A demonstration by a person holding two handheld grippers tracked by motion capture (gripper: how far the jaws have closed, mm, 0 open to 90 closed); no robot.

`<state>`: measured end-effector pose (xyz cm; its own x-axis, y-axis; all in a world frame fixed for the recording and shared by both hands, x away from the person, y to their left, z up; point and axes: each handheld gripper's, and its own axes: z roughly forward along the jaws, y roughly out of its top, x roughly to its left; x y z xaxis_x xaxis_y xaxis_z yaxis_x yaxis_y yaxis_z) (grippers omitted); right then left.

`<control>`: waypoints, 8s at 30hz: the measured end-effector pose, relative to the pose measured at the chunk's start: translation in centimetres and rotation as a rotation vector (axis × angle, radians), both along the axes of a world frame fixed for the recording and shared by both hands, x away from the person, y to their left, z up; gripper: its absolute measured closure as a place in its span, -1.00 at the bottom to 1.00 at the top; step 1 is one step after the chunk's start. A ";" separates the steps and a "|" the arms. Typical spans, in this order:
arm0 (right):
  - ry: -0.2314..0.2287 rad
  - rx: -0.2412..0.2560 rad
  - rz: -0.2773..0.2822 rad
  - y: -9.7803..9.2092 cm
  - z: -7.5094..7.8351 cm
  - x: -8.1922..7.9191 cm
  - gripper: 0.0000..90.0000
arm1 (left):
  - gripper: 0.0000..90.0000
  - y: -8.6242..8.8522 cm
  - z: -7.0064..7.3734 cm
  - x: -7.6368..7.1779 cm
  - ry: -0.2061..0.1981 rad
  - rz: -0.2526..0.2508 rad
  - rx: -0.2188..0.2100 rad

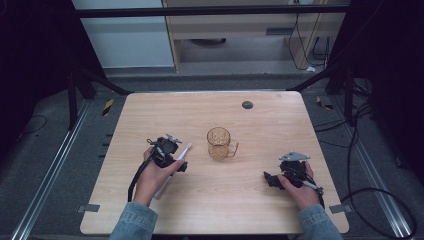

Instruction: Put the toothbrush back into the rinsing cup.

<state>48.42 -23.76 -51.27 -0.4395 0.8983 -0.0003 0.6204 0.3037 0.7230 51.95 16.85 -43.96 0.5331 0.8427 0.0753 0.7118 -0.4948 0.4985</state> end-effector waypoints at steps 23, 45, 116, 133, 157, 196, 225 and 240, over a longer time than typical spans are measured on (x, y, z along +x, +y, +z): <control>0.000 0.000 0.000 0.0 0.0 0.0 -0.99 | 0.02 1.6 -2.4 0.1 0.104 0.016 0.010; 0.000 0.000 0.000 0.0 0.0 0.0 -0.99 | 0.44 1.8 -3.0 0.3 0.132 -0.003 0.004; -0.002 -0.004 0.011 -0.1 0.0 0.1 -0.99 | 0.47 -2.5 10.0 0.8 -0.138 -0.122 -0.101; 0.007 0.006 0.009 0.0 0.1 0.0 -0.99 | 0.47 -5.1 10.6 2.1 -0.137 -0.168 -0.126; -0.006 -0.011 0.031 -0.2 0.0 0.3 -0.99 | 0.47 -8.4 12.4 5.0 -0.160 -0.239 -0.135; -0.006 -0.013 0.039 -0.2 0.0 0.3 -0.99 | 0.48 -10.5 12.1 6.1 -0.267 -0.253 -0.215; -0.004 -0.012 0.039 -0.2 0.0 0.3 -0.99 | 0.47 -12.4 12.4 7.3 -0.283 -0.287 -0.249; -0.005 -0.012 0.040 -0.2 0.0 0.3 -0.99 | 0.47 -13.0 12.0 7.3 -0.275 -0.303 -0.266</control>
